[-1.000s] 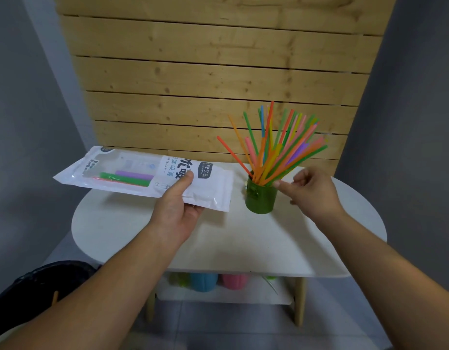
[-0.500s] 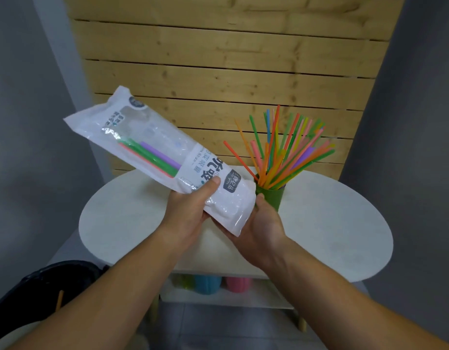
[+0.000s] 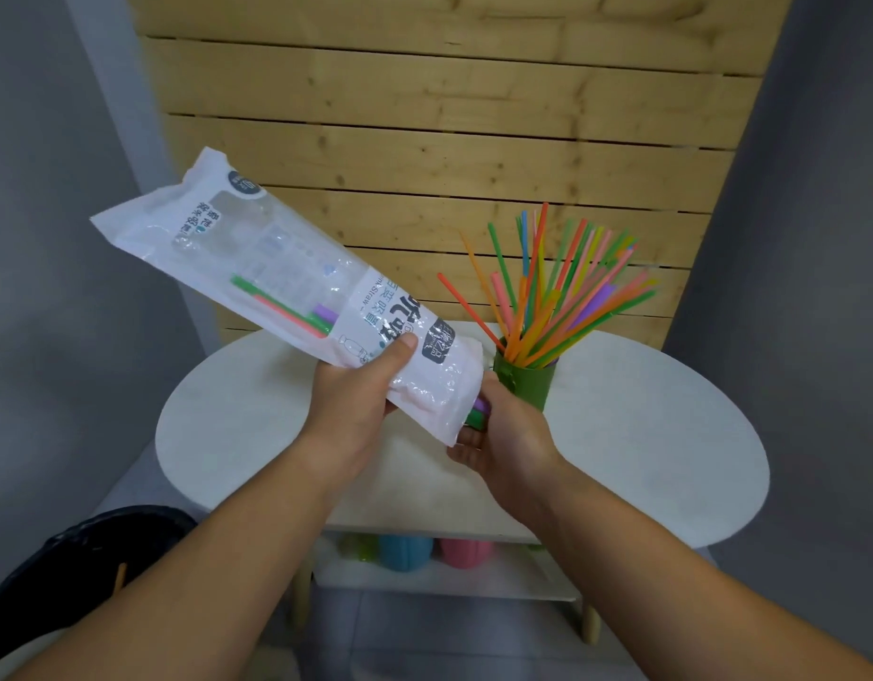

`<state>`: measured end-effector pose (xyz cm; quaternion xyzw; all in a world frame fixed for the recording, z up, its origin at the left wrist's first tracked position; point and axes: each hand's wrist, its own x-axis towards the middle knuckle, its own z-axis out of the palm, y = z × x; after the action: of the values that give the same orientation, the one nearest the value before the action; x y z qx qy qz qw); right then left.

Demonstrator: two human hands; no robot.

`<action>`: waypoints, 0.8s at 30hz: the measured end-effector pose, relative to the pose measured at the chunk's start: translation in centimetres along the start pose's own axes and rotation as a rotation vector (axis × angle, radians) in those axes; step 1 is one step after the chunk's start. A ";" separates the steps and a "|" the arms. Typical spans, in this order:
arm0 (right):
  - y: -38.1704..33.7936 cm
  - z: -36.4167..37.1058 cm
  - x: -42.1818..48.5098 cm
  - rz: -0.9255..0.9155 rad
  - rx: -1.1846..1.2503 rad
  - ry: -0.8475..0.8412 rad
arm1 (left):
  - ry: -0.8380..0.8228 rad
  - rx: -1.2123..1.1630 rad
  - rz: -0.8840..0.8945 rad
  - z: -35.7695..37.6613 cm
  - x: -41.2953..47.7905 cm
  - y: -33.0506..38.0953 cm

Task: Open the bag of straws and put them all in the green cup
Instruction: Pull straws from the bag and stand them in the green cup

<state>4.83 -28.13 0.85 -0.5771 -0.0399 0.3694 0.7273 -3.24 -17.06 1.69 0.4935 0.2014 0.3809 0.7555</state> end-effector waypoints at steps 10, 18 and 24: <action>-2.0 -2.0 0.2 -0.099 0.040 -0.123 | 0.124 -0.250 -0.121 -0.8 0.9 0.3; -2.8 -2.4 0.4 -0.053 0.234 -0.093 | 0.120 -0.339 -0.207 -0.9 0.9 0.1; -0.8 -1.1 -0.1 -0.096 0.181 -0.192 | 0.120 -0.368 -0.213 -0.8 0.9 0.2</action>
<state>5.70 -29.11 1.22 -0.4687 -0.1032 0.3898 0.7859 -3.28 -15.85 1.59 0.2998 0.2239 0.3578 0.8556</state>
